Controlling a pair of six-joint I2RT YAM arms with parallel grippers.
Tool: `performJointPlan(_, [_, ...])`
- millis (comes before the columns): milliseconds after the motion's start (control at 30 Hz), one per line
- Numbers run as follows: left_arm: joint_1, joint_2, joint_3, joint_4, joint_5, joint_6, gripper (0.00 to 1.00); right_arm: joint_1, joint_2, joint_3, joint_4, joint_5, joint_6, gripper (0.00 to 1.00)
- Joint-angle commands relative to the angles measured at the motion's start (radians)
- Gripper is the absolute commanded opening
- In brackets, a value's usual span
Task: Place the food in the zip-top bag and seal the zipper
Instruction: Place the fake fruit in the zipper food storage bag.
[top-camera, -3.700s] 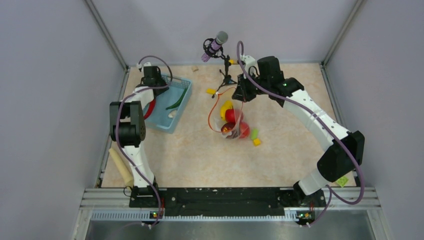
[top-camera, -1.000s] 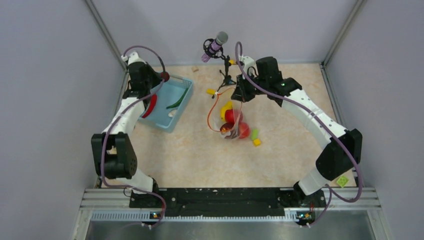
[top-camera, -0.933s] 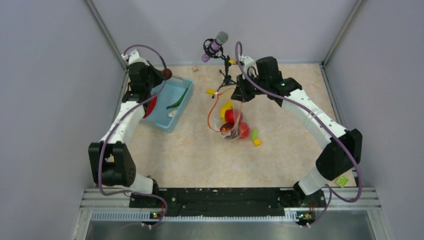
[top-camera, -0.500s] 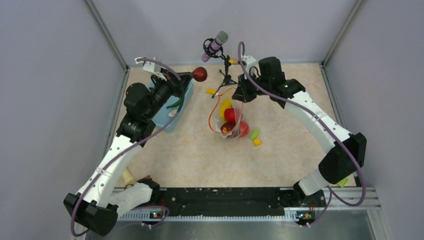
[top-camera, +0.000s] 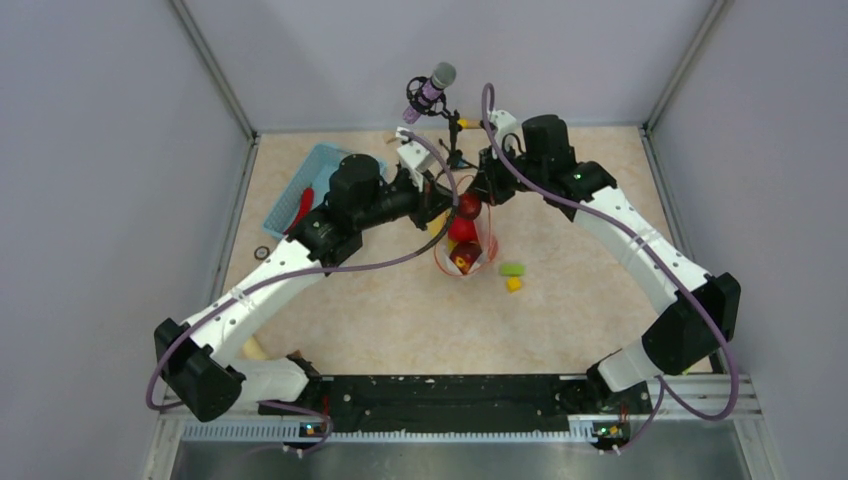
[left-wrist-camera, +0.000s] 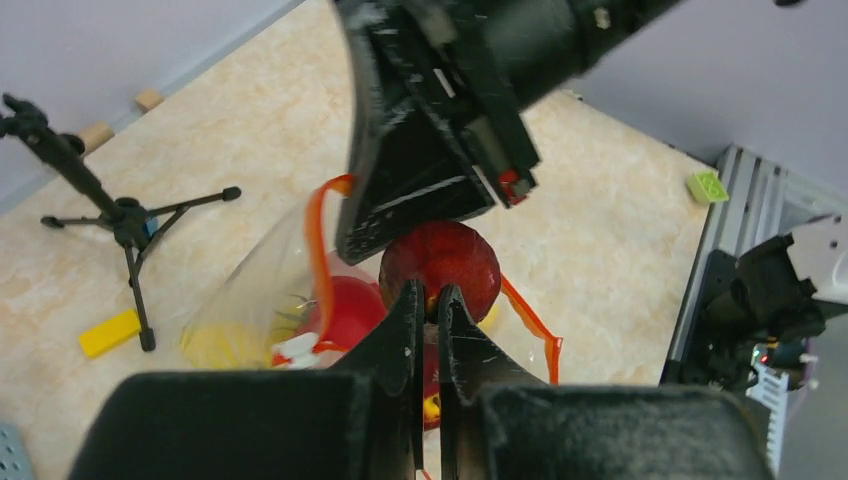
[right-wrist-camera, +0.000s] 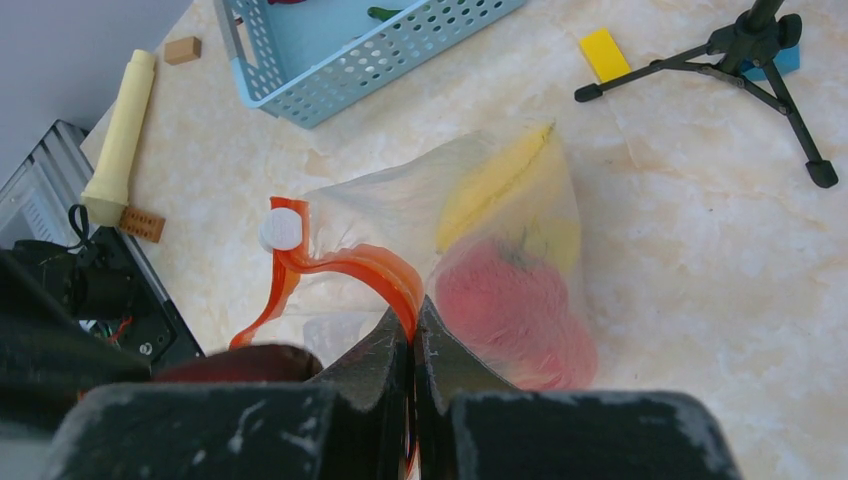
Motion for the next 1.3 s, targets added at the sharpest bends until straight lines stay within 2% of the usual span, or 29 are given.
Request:
performJointPlan(0, [-0.083,-0.034,0.029,-0.024,-0.099,0.205,0.0,-0.008,-0.049,0.002,0.064,-0.005,0.007,0.0])
performJointPlan(367, [-0.157,0.036,0.055,-0.112,-0.284,0.387,0.0,-0.008,-0.067,-0.006,0.063,-0.003,0.013,0.0])
performJointPlan(400, [-0.161,0.042,0.063,-0.123,-0.289,0.394,0.08,-0.008,-0.068,-0.007,0.063,-0.002,0.012,0.0])
performJointPlan(433, [-0.167,0.049,0.068,-0.126,-0.301,0.397,0.25,-0.008,-0.068,-0.006,0.063,-0.003,0.01,0.0])
performJointPlan(467, [-0.17,0.055,0.073,-0.127,-0.318,0.397,0.47,-0.008,-0.067,-0.007,0.063,-0.004,0.01,0.0])
performJointPlan(500, [-0.174,0.059,0.076,-0.13,-0.327,0.4,0.62,-0.008,-0.066,-0.007,0.063,-0.003,0.009,0.0])
performJointPlan(567, [-0.178,0.065,0.079,-0.133,-0.348,0.403,0.87,-0.008,-0.065,-0.006,0.063,-0.002,0.009,0.0])
performJointPlan(600, [-0.181,0.065,0.08,-0.133,-0.356,0.402,0.97,-0.008,-0.064,-0.004,0.064,-0.002,0.008,0.0])
performJointPlan(733, [-0.185,0.052,0.076,-0.124,-0.385,0.392,0.99,-0.008,-0.067,-0.008,0.064,-0.002,0.007,0.0])
performJointPlan(833, [-0.185,0.028,0.055,-0.061,-0.491,0.354,0.99,-0.008,-0.072,-0.009,0.064,0.0,0.006,0.0])
performJointPlan(1000, [-0.185,0.005,0.066,-0.011,-0.694,0.26,0.98,-0.008,-0.069,-0.008,0.063,0.004,0.006,0.0])
performJointPlan(1167, [-0.177,0.009,0.122,-0.022,-0.985,0.14,0.98,-0.008,-0.072,-0.01,0.063,0.001,0.002,0.0])
performJointPlan(1267, [-0.119,-0.015,0.114,-0.045,-0.939,0.098,0.98,-0.008,-0.079,-0.012,0.063,0.002,-0.003,0.0])
